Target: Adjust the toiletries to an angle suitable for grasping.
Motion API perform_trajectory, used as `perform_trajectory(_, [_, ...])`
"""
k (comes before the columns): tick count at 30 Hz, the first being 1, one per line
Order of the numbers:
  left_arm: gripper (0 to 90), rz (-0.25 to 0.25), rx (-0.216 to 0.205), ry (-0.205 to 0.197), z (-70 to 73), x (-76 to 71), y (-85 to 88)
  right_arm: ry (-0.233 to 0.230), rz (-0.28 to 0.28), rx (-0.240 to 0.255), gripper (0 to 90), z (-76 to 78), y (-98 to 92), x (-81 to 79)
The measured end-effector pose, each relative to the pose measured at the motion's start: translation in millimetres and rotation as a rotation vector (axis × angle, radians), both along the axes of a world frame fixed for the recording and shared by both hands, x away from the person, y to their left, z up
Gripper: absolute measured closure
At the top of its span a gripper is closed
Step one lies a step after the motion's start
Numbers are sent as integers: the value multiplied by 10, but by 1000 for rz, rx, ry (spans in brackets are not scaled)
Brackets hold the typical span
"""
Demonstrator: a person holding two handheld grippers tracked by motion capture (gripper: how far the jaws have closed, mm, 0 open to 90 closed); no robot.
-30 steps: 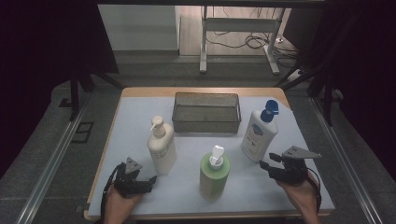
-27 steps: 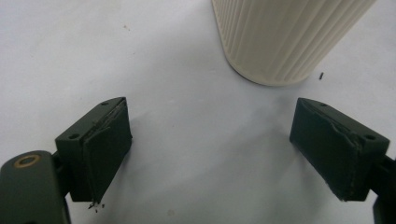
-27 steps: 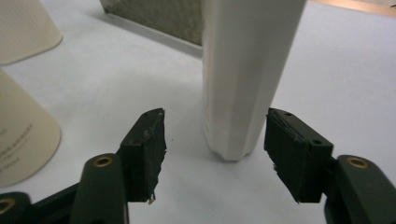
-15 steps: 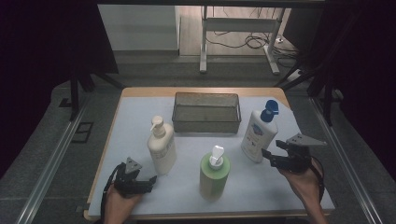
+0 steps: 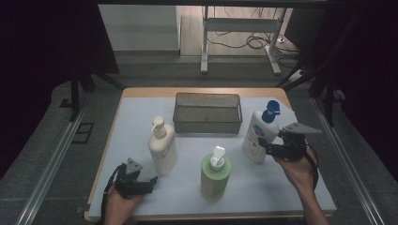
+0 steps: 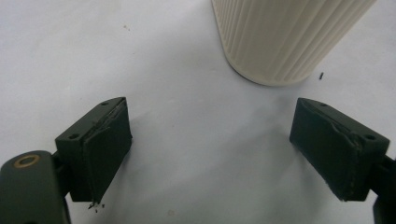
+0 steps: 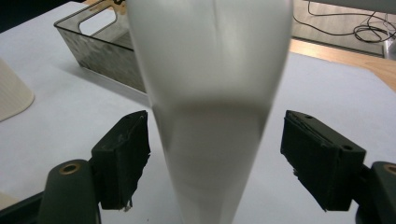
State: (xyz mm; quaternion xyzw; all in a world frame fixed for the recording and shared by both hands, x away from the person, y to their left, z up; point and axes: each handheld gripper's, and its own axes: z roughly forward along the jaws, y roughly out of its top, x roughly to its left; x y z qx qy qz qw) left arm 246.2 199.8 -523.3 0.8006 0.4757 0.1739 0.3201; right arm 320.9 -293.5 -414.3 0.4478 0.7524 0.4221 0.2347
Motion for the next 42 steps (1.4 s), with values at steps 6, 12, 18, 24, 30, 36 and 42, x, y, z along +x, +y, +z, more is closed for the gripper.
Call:
perform_trajectory(6, [126, 0, 0, 0, 0, 0, 0, 1, -11, -10, 237, -25, 61, 117])
perform_trajectory(12, [126, -1, 1, 1, 1, 0, 1, -4, -9, -16, 252, -61, 122, 183])
perform_trajectory(18, [126, 0, 0, 0, 0, 0, 0, -15, -12, -28, 305, -76, 178, 231])
perform_trajectory(24, [126, -1, 1, 0, 0, 0, 1, -18, -6, -37, 390, -61, 216, 217])
perform_trajectory(30, [126, 0, 0, 1, 1, 0, 0, -17, -8, -40, 401, -49, 214, 195])
perform_trajectory(36, [126, 0, 0, 1, 1, 0, 0, -8, -4, -57, 405, -28, 239, 165])
perform_trajectory(42, [126, 0, 1, 1, 1, 1, 0, 4, 16, -37, 407, 65, 236, 125])
